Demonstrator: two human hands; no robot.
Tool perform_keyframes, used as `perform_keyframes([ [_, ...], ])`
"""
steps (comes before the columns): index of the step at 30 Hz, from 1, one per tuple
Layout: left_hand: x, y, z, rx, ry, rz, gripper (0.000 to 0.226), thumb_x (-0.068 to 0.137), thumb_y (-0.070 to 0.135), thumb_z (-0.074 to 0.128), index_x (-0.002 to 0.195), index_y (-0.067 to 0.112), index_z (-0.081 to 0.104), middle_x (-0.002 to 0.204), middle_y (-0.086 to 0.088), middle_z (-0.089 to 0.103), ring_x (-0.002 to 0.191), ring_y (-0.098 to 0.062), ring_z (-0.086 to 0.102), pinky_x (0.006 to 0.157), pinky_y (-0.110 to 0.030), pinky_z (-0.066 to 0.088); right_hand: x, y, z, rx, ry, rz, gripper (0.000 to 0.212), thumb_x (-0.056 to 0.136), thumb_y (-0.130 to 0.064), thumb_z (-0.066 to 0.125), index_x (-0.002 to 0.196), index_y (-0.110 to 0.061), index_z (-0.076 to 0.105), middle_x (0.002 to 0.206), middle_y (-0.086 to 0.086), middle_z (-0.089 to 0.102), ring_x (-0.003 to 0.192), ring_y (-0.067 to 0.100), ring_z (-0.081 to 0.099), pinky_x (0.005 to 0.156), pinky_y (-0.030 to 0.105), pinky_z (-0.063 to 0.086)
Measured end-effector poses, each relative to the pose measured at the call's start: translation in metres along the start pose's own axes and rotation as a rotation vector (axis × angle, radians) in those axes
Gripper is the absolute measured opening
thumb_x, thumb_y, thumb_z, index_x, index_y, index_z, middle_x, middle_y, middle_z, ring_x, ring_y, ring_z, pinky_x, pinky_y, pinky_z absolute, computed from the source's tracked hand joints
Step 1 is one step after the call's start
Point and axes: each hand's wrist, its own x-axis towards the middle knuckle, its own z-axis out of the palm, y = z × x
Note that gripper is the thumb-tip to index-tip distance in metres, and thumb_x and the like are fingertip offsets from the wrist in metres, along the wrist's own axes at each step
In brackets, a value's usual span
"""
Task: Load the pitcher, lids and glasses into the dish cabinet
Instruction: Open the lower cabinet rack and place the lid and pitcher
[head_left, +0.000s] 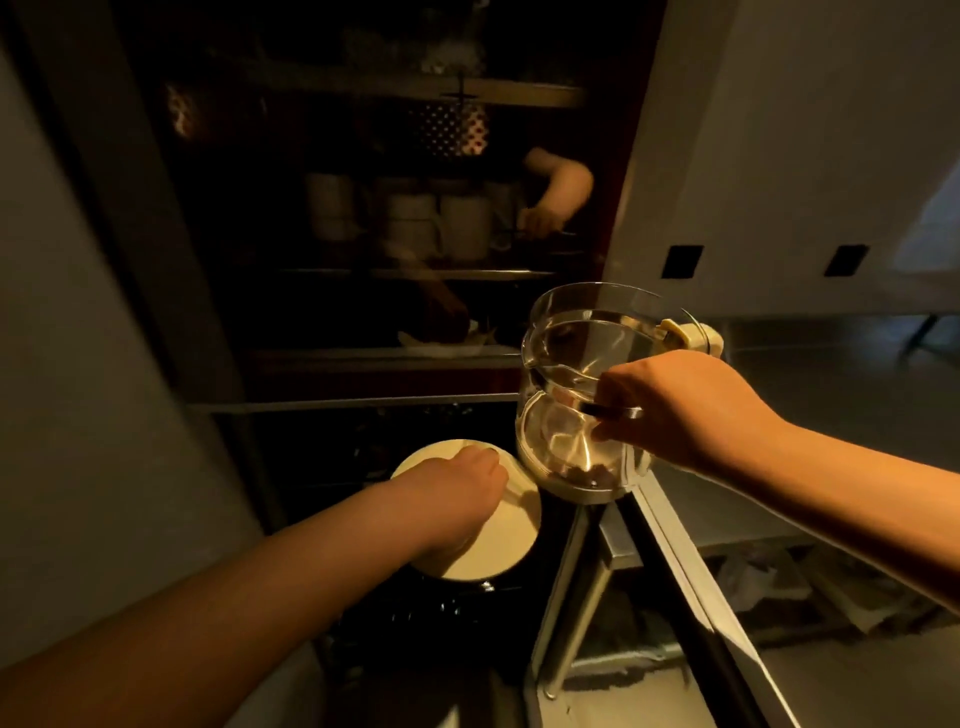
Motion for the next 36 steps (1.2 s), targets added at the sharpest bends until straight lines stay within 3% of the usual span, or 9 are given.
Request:
perform_keyframes([
  [8,-0.036,-0.018,0.037,-0.066,-0.121,-0.181,0.063,0.078,0.005,0.064,0.133,0.004,0.034,0.142,-0.017,0.025,0.128,-0.030,0.029,0.086,-0.039,0.045,0.011,-0.039,0.020,0.068,-0.025,-0.151,0.016,0.081,-0.044,0.064,0.093,-0.034,0.062,0.084,-0.012,0.064,0.071,0.006,0.053,0.052,0.013,0.029],
  [12,-0.047,-0.019,0.050,-0.076,-0.185,-0.250,0.067,0.078,0.001,0.063,0.137,0.001,0.032,0.144,-0.019,0.025,0.125,-0.031,0.035,0.087,-0.038,0.044,0.010,-0.055,0.037,0.088,-0.069,-0.215,0.016,0.082,-0.047,0.063,0.094,-0.037,0.061,0.074,-0.019,0.051,0.062,-0.003,0.041,0.051,0.009,0.021],
  [16,-0.053,-0.021,0.068,-0.105,-0.287,-0.319,0.088,0.078,0.001,0.066,0.146,-0.001,0.010,0.150,-0.024,0.012,0.124,-0.038,0.039,0.090,-0.041,0.044,0.003,-0.067,0.055,0.119,-0.116,-0.248,0.018,0.082,-0.047,0.063,0.097,-0.038,0.062,0.077,-0.019,0.056,0.064,-0.005,0.043,0.052,0.006,0.021],
  [22,-0.053,-0.030,0.101,-0.110,-0.277,-0.343,0.096,0.065,-0.001,0.077,0.143,0.001,0.021,0.144,-0.021,0.022,0.124,-0.035,0.036,0.082,-0.044,0.047,0.005,-0.079,0.081,0.167,-0.168,-0.218,0.023,0.082,-0.049,0.062,0.101,-0.037,0.062,0.090,-0.013,0.067,0.086,0.004,0.061,0.073,0.022,0.049],
  [25,-0.047,-0.041,0.116,-0.114,-0.255,-0.338,0.099,0.060,0.001,0.080,0.142,0.002,0.024,0.143,-0.018,0.024,0.125,-0.033,0.033,0.082,-0.044,0.047,0.011,-0.082,0.093,0.170,-0.167,-0.218,0.022,0.082,-0.048,0.062,0.101,-0.036,0.061,0.092,-0.012,0.066,0.089,0.005,0.060,0.076,0.023,0.048],
  [36,-0.025,-0.087,0.149,-0.149,-0.194,-0.375,0.079,0.072,0.002,0.072,0.137,0.005,0.028,0.137,-0.012,0.029,0.126,-0.030,0.031,0.081,-0.041,0.045,0.038,-0.092,0.132,0.155,-0.199,-0.173,0.021,0.086,-0.049,0.056,0.103,-0.037,0.058,0.097,-0.014,0.065,0.092,0.006,0.059,0.077,0.019,0.034],
])
